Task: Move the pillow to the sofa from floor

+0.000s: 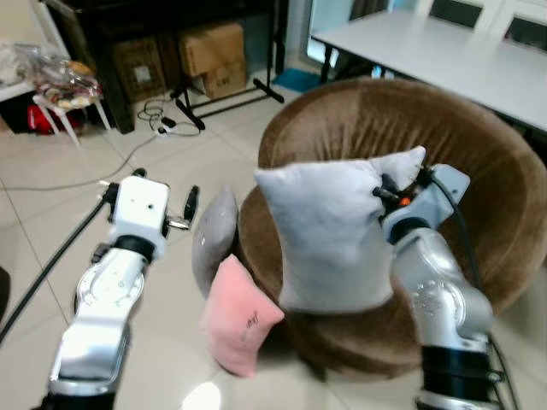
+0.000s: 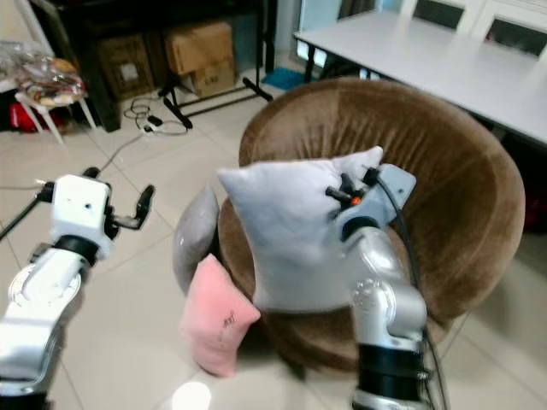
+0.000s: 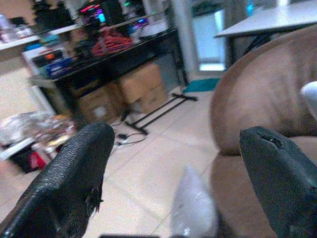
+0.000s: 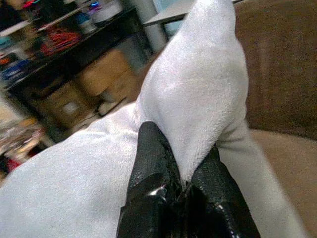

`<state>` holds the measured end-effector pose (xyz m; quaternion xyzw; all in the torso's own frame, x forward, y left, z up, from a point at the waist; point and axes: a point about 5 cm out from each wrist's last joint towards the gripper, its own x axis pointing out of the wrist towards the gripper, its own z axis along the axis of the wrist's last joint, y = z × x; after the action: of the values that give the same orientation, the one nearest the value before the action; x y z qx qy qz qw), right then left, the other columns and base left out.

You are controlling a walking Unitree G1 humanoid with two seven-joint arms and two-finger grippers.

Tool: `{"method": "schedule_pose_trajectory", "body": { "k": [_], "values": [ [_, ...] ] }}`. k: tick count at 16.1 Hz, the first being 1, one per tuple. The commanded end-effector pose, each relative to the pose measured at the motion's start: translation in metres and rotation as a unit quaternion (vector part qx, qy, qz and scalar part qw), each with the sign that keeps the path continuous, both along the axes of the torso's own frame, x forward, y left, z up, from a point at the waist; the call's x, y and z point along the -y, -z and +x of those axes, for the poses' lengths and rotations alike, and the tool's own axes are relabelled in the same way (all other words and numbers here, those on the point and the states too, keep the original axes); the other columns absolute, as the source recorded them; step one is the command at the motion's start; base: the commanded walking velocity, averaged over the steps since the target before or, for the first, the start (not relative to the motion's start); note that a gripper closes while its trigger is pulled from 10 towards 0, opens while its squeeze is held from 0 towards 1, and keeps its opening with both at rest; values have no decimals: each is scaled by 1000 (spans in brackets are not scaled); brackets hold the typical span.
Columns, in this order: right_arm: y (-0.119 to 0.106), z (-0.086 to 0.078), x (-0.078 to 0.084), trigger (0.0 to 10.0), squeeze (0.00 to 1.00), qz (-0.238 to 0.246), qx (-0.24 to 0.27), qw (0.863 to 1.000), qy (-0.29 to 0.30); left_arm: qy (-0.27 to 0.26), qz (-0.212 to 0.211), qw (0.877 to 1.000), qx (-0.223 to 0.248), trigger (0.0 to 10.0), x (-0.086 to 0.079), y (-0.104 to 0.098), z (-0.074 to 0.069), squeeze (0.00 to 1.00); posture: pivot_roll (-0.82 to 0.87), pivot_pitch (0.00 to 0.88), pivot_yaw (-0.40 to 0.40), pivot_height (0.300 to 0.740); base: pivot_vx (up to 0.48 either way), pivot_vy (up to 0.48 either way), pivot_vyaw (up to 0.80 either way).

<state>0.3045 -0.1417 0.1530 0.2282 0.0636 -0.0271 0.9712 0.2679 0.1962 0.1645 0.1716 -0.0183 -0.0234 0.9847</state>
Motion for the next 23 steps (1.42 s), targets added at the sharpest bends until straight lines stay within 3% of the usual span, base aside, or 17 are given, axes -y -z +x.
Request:
{"method": "schedule_pose_trajectory", "body": {
  "k": [1,5,15,19,23],
  "values": [
    [-12,2,-1,10000,0,-9,32,999,-6,3,1,1000,0,10000,2,0,1,0,-45,0,13,740,0,-412,0],
    [-17,3,-8,10000,0,-27,50,998,-29,6,7,1000,0,10000,3,1,1,0,-40,0,14,740,0,-413,0],
    [-14,9,-10,10000,0,-39,52,998,-27,1,4,1000,10,10000,4,0,4,0,-33,0,2,740,0,0,0],
    [-16,11,-17,10000,0,-55,55,996,-47,-5,-10,1000,11,10000,3,-1,6,0,-40,0,4,740,0,0,-734],
    [-19,11,-20,10000,0,-64,69,994,-57,4,-20,1000,18,10000,4,-3,6,0,-43,0,5,740,339,0,0]
  ]
}}
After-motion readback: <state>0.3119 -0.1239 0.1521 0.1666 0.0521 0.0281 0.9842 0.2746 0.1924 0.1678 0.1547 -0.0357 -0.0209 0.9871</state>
